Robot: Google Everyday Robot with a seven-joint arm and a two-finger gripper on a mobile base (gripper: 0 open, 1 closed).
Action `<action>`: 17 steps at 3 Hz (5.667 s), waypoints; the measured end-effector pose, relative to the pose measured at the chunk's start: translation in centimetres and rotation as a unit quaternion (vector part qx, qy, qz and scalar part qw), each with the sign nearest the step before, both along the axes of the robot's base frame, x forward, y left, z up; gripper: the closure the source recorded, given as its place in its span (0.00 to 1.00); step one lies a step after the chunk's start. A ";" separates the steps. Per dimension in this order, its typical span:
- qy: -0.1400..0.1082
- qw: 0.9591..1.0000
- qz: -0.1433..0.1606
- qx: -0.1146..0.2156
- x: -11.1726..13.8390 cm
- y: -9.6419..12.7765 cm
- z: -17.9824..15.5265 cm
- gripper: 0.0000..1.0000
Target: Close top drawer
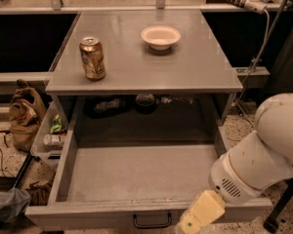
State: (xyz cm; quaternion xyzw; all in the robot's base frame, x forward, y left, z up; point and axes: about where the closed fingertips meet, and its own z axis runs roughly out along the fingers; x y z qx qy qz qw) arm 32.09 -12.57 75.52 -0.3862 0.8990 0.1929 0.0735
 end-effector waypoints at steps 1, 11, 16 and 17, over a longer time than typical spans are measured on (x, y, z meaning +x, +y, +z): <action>0.013 1.000 0.024 -0.002 -2.6 0.8 -0.7 0.00; 0.036 0.995 0.093 -0.005 2.9 -1.1 -8.9 0.00; -0.052 0.988 0.146 0.018 17.4 -1.0 -6.2 0.00; -0.073 0.982 0.175 0.010 19.8 -0.3 -7.1 0.00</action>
Offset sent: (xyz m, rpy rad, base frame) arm -0.0639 0.0307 -0.0246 0.0226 0.0982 0.1528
